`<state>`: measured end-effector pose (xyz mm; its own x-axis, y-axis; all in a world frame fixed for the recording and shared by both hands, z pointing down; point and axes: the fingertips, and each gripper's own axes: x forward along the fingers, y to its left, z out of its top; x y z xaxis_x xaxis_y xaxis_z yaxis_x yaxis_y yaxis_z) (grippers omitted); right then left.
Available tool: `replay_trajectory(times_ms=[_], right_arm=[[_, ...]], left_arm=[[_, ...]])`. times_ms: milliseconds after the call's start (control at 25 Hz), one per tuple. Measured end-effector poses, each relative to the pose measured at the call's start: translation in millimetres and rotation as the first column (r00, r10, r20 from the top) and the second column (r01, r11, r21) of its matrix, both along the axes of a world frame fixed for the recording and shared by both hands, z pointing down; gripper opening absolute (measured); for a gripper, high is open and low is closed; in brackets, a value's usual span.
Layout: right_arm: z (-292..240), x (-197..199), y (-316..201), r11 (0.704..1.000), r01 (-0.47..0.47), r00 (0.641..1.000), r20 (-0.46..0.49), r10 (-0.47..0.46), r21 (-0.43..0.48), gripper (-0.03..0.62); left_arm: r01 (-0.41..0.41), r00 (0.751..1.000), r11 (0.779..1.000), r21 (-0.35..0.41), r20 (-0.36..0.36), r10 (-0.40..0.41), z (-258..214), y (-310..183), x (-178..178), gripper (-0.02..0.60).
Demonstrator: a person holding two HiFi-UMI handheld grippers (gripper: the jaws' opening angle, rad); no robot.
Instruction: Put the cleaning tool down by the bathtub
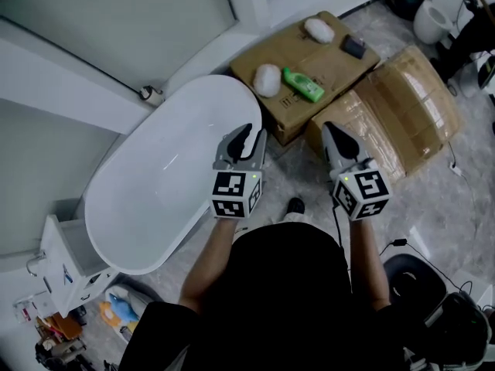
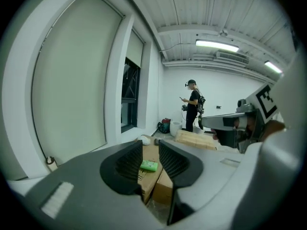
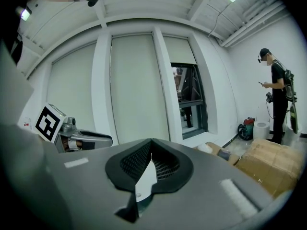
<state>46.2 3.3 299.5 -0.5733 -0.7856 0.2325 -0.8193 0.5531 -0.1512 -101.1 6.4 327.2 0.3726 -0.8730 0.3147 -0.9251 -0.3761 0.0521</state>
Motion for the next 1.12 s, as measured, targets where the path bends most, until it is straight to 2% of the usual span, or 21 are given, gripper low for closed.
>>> replay_trajectory(times_ms=[440,560,1120], right_arm=[[-28,-10,9,0.998,-0.005,1.0,-0.014,0.005,0.058,0.008],[-32,-9,13,0.997,-0.011,1.0,-0.021,0.013,0.075,0.008],[-39,-6,29,0.995,0.013,1.0,-0.029,-0.011,0.096,0.008]], left_arm=[[-0.025,0.998,0.997,0.067,-0.054,0.029,-41,7,-1,0.074],[-0.031,0.997,0.997,0.071,-0.064,0.035,-44,11,2,0.049],[-0.048,0.996,0.995,0.084,-0.076,0.054,-51,19,20,0.021]])
